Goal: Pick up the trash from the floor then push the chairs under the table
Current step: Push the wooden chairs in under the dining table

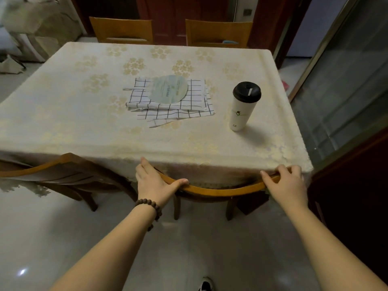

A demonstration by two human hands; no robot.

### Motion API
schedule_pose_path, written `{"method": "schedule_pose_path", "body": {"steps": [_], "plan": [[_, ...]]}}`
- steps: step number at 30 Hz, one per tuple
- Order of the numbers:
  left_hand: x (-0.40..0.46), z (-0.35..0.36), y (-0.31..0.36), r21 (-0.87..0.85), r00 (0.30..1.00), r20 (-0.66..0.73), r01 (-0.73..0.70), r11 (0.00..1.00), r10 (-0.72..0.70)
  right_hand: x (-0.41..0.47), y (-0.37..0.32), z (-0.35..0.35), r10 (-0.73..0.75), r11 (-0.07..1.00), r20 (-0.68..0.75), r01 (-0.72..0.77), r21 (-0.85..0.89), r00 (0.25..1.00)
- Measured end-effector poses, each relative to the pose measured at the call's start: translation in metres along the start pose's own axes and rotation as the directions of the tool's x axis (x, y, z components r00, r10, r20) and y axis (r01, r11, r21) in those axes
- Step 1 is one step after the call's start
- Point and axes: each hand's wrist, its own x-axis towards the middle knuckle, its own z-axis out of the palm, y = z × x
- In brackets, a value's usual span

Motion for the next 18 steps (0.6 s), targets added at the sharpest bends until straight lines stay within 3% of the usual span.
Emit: {"method": "schedule_pose_path", "body": {"steps": [6,12,18], "plan": [[0.02,0.003,0.0,0.058,0.999,-0.027,-0.028,0.998,0.03,-0.013,-0.005,0.018,0.075,0.997,-0.136,-0.073,0.022,0.988],[0.017,0.01,0.006,0.015,0.996,-0.087,-0.032,0.999,0.033,0.006,0.004,0.017,-0.01,1.0,-0.167,0.012,0.01,0.986],[0.01,0.018,0.015,0.081,0.993,-0.101,-0.047,0.996,0.055,0.015,0.014,0.004,0.027,0.999,-0.033,-0.028,-0.046,0.999]]}}
